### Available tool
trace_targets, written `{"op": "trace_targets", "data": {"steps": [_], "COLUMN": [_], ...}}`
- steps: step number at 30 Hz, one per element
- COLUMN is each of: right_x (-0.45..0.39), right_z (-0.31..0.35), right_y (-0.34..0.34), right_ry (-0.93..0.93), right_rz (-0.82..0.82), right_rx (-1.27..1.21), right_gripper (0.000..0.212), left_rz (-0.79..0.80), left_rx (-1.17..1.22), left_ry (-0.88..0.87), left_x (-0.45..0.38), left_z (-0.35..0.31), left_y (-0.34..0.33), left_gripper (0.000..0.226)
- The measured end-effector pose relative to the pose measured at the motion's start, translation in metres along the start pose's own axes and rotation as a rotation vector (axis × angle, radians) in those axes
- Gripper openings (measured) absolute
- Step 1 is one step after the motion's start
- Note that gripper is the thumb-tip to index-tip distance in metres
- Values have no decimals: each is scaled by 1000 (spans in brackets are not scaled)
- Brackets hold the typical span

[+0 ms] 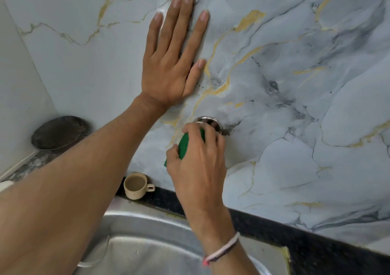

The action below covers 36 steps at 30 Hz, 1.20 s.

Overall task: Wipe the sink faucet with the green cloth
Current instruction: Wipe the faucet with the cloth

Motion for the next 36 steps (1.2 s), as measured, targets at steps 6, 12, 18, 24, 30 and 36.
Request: {"op": "trace_targets", "data": {"steps": [6, 12, 18, 24, 30, 36], "right_x": [62, 101, 113, 39, 6, 37], "right_z": [-12, -40, -99, -61, -40, -48], "right_y": [-16, -25, -50, -71, -85, -88], "right_ry": [170, 332, -928, -904, -648, -571], "right_rz": [-258, -247, 243, 834, 978, 1085], "right_rx": [-113, -364, -1724, -1903, -2075, -1969], "right_gripper": [51, 61, 32, 71, 76, 70], "left_rz": [5, -2, -24, -14, -16, -29], "left_rx": [25, 20, 8, 18, 21, 22], "left_ry": [21, 8, 5, 0, -22, -24], "left_x": [1, -3, -1, -2, 0, 1], "left_z": [1, -1, 0, -1, 1, 2], "left_y": [-1, 0, -1, 1, -2, -4], "left_gripper": [63, 64, 65, 66, 67, 67]}}
Point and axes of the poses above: each hand's wrist, its own x-axis away from the middle knuckle, its own y-axis out of the back of the hand, z = x × y, the point moved 4 cm from there along -x, towards the middle knuckle, and after that the axes turned 11 degrees about x, right-handed, at the moved point
